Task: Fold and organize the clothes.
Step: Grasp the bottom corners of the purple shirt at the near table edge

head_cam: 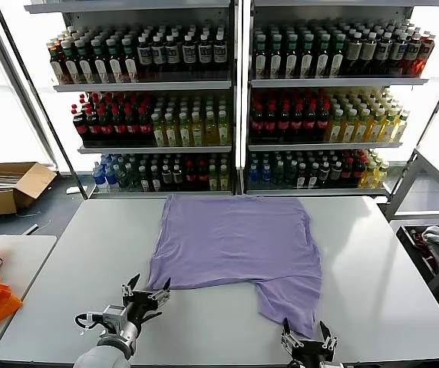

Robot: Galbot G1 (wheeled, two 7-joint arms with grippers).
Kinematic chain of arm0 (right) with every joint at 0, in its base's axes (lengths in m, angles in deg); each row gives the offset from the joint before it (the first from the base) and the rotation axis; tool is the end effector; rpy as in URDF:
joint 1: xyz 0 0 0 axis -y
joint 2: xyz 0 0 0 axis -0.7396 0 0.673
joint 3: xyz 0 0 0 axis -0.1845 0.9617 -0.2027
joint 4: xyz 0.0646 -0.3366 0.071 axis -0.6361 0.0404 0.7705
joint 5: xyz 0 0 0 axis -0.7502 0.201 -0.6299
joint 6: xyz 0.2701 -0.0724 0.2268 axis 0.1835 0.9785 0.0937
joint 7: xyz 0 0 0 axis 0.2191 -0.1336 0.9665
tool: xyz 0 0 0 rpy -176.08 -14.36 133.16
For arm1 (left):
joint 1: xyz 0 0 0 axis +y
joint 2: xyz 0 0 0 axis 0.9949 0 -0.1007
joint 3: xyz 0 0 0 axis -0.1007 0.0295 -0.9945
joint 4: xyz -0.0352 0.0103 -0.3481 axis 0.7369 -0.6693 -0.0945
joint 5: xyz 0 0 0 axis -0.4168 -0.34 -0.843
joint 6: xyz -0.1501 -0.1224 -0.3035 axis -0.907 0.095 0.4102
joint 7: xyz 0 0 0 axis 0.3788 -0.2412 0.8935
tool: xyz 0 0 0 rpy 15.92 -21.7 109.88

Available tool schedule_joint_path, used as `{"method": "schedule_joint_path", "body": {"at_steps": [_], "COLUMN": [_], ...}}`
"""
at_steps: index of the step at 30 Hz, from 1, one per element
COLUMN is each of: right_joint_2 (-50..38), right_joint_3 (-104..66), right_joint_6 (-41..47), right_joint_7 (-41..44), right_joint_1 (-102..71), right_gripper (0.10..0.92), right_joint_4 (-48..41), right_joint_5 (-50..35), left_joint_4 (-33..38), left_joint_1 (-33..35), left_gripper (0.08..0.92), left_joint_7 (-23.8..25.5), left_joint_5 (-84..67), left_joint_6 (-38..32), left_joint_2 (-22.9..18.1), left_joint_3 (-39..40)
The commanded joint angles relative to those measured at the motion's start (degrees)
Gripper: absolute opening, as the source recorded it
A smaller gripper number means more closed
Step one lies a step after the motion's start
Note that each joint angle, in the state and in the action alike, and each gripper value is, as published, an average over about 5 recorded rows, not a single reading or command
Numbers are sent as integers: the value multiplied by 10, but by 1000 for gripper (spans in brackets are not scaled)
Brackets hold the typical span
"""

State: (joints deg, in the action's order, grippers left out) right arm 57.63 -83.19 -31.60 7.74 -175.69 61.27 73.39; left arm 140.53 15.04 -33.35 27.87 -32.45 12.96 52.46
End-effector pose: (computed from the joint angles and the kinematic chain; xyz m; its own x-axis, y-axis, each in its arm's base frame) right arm 0.1254 0.0333 -0.3077 -0.8512 0.0831 0.5183 0.0829 0.9963 -0.0236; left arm 0.2348 0.0303 -0.3251 -0.9003 0.1112 0.4209 0.1314 0.9911 0.0192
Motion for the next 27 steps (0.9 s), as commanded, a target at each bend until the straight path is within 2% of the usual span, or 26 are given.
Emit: {"method": "schedule_joint_path", "body": {"at_steps": [1,4,19,22,27], "right_joint_2": [1,1,0,0,-1], "right_joint_3": [4,6,12,11,9], "right_joint_6": [1,0,-25,-29,-37], "right_joint_7": [0,0,14,16,24], "right_joint_1": [-1,-2,5,7,12], "right_gripper": [673,587,159,113,109], "right_joint_4": [-6,-7,-27,-27,-17], "right_joint_5": [-2,-2,5,4,4], "left_joint_4": [-6,-11,-23,-20,-11], "left_joint_1": [2,4,10,15,20], "left_gripper": [822,785,360,274,132], "left_joint_7": [2,2,8,10,12], "left_joint_5": [-9,-10,-7,-2,4], "left_joint_6": [7,7,7,5,-6], "left_joint_2": [2,4,0,-3,-10], "left_joint_3": [2,-1,6,7,8]}}
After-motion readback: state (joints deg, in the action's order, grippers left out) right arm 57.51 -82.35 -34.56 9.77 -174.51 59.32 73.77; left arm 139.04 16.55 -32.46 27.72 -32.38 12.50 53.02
